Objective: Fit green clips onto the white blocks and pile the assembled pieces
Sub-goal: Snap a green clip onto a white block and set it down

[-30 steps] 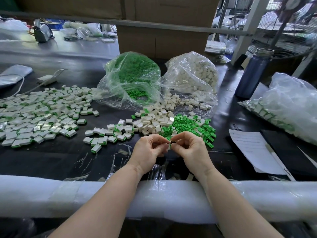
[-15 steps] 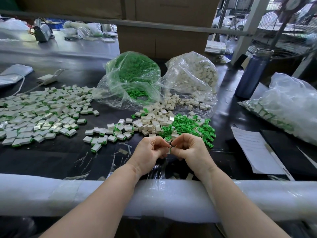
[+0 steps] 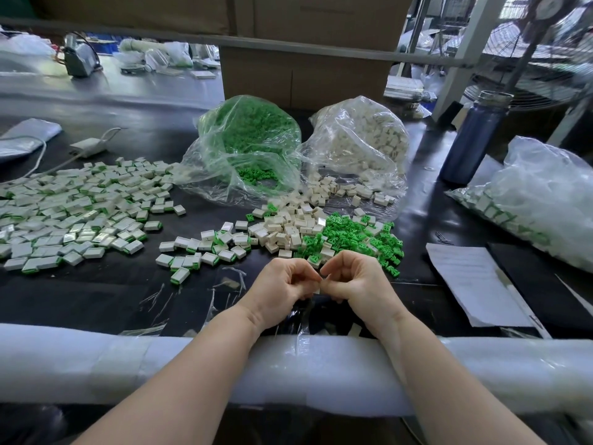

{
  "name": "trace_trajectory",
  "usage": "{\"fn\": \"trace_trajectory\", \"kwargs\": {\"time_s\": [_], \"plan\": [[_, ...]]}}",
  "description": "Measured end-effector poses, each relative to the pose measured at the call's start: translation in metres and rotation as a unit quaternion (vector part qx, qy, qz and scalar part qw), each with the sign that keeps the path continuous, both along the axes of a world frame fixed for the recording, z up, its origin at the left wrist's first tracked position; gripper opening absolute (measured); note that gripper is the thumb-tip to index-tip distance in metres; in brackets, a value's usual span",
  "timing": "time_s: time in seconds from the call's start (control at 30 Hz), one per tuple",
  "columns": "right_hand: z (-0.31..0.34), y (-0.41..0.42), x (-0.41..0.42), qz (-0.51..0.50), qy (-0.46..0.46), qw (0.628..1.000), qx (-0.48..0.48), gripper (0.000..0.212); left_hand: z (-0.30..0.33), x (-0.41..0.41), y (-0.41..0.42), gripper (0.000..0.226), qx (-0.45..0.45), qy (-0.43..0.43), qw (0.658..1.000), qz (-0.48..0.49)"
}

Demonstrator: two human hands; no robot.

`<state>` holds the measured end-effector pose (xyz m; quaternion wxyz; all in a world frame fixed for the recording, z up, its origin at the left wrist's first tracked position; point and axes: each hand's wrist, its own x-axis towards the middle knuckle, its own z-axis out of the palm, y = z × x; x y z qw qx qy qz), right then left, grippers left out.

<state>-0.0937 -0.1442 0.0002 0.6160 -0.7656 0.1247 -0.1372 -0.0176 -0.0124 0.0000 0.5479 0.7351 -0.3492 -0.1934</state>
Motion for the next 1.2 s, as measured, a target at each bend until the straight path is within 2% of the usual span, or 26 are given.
{"fn": "trace_trajectory", "kwargs": {"time_s": [0.3,0.47,0.63,0.7,0.83,1.2], "plan": [[0.0008,0.0025,0.0026,-0.032,-0.022,0.999,0.011,0.019,-0.0070,0.0015,-0.0026,0.014,-0.004,-0.049,0.997,0.057],[-0.0002,0.0014,0.0028,-0.056,-0.029,0.997,0.044,0.016,-0.0067,0.0021,-0.0010,0.028,0.011,-0.097,0.994,0.041],[0.0004,0.0015,0.0022,-0.053,-0.037,0.996,0.066,0.007,-0.0068,0.0025,-0.0023,0.026,0.005,-0.123,0.990,0.066],[0.0009,0.0012,0.0020,-0.052,-0.042,0.995,0.076,0.007,-0.0068,0.0030,-0.0021,0.024,0.003,-0.117,0.991,0.069],[0.0003,0.0036,0.0028,-0.054,-0.025,0.998,0.039,0.009,-0.0064,0.0053,-0.0011,0.009,-0.008,-0.038,0.996,0.085],[0.0005,0.0075,0.0071,-0.054,0.034,0.997,-0.041,0.020,-0.0070,0.0048,-0.0006,0.010,0.017,-0.042,0.996,0.083]]}}
